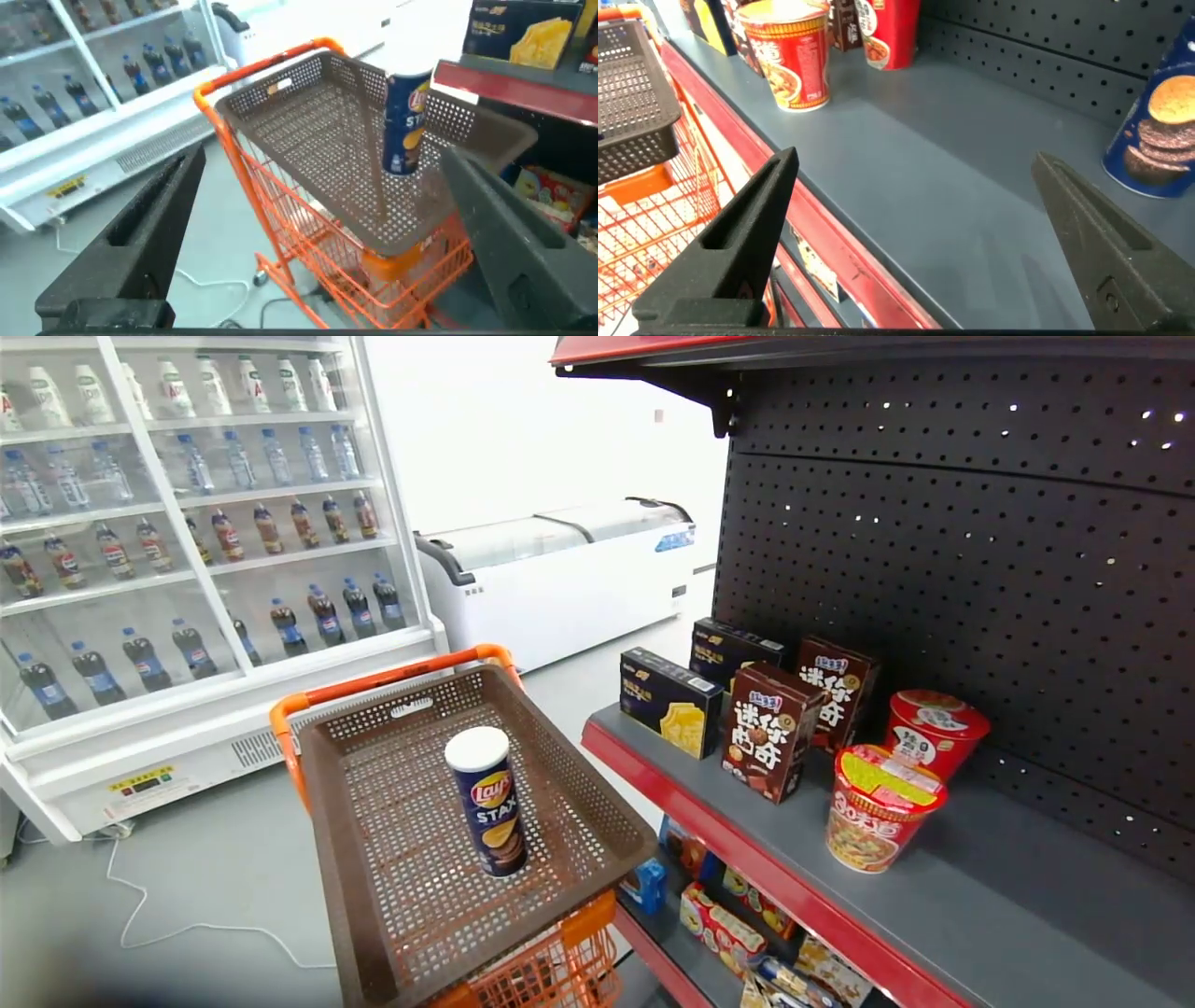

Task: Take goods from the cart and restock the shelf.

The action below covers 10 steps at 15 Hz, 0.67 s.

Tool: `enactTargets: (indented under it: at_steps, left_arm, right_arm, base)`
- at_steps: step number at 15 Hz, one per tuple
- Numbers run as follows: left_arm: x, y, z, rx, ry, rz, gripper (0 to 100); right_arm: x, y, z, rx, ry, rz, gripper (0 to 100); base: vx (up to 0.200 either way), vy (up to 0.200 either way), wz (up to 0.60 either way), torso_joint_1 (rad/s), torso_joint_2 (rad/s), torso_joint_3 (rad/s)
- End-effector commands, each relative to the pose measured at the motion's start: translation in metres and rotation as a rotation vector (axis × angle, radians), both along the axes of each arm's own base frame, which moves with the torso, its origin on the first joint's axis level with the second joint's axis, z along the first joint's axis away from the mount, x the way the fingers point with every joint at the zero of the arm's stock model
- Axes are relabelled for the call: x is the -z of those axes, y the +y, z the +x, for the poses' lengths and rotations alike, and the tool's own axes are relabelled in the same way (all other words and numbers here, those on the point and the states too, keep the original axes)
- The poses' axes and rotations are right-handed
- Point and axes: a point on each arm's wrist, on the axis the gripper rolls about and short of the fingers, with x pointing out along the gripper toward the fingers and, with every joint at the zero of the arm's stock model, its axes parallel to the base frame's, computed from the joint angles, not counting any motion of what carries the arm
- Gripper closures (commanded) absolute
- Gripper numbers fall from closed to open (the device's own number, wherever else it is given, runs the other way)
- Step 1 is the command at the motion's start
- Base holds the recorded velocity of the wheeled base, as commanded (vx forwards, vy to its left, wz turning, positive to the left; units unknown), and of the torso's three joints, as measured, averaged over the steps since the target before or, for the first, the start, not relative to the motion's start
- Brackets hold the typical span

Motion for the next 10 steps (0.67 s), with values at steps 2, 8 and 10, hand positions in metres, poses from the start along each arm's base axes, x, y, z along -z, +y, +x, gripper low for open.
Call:
enactTargets:
  at_steps: [2,8,10]
  left_arm:
    - [-0.046,-0.006,0.085,0.097,0.324,-0.042,0]
    - [-0.012,-0.023,0.176,0.195,0.556,0.006,0]
    - [0.001,-0.022,0.212,0.178,0.536,0.025,0]
  right_arm:
    - [0.0,0.0,0.0,0.0,0.001,0.0,0]
    - [0.0,0.0,0.0,0.0,0.001,0.0,0]
    - [0.0,0.0,0.0,0.0,0.001,0.0,0]
  base:
    - [0.0,0.0,0.0,0.0,0.0,0.0]
    - [0.0,0.0,0.0,0.0,0.0,0.0]
    - [0.0,0.0,0.0,0.0,0.0,0.0]
